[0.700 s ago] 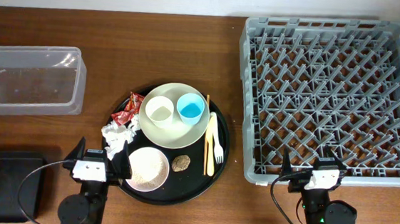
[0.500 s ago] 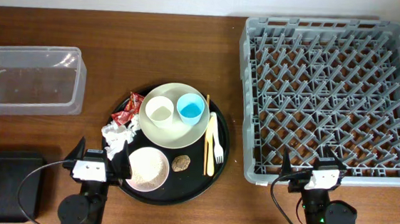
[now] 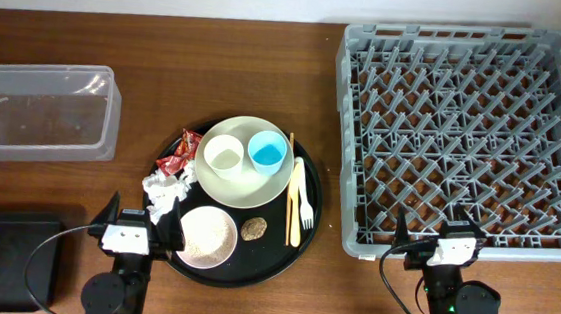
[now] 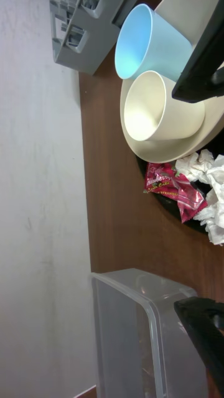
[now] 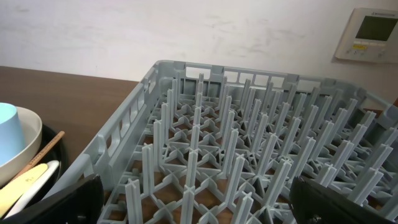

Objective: Sort waste into correct bins and load items into the dishwasher rack

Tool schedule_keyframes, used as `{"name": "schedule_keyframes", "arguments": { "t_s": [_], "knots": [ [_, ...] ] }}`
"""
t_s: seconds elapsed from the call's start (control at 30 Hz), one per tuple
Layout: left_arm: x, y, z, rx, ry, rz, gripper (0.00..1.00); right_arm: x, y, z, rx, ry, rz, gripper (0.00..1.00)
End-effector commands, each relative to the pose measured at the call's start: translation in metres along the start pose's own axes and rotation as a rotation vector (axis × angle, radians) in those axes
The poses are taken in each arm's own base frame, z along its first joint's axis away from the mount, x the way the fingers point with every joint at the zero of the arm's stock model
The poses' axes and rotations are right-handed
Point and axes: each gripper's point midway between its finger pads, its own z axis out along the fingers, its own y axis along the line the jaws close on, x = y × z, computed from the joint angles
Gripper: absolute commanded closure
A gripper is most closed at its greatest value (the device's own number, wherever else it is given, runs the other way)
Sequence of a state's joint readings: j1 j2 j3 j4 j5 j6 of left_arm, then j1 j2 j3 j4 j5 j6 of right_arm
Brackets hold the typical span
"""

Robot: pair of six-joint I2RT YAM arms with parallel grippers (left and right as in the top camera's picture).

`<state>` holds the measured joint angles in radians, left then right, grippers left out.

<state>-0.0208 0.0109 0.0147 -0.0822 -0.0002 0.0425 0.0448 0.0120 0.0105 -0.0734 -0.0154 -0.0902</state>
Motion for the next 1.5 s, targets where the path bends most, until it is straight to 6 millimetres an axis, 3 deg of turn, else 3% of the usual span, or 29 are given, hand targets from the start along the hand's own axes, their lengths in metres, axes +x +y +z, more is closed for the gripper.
{"name": "schedule_keyframes", "arguments": {
  "t_s": [0.0,1.07,1.17,1.23,1.3,1.43,1.47],
  "knots": [
    [0.002,0.001,0.000,-0.007,0.003,0.015,0.01,0.002,0.002,0.000,-0.006,0.004,-0.007,0.02],
    [0.002,0.001,0.000,-0.005,0.002,0.015,0.01,0.002,0.002,0.000,-0.006,0.004,-0.008,0.02],
    [-0.005,-0.033,-0.003,0.194,-0.029,0.016,0.01,0.002,0.002,0.000,-0.006,0.004,-0.008,0.02],
    [-0.021,-0.060,-0.014,0.360,-0.068,0.023,0.01,0.002,0.002,0.000,-0.006,0.004,-0.007,0.02],
    [-0.043,-0.061,-0.022,0.370,-0.096,0.029,0.01,0.002,0.002,0.000,-0.006,0.004,-0.007,0.02],
    [-0.131,-0.055,-0.064,0.349,-0.203,0.049,0.01,0.002,0.002,0.000,-0.006,0.004,-0.008,0.02],
    [-0.143,-0.053,-0.071,0.339,-0.212,0.049,0.01,0.002,0.002,0.000,-0.006,0.004,-0.008,0.02]
  ]
}}
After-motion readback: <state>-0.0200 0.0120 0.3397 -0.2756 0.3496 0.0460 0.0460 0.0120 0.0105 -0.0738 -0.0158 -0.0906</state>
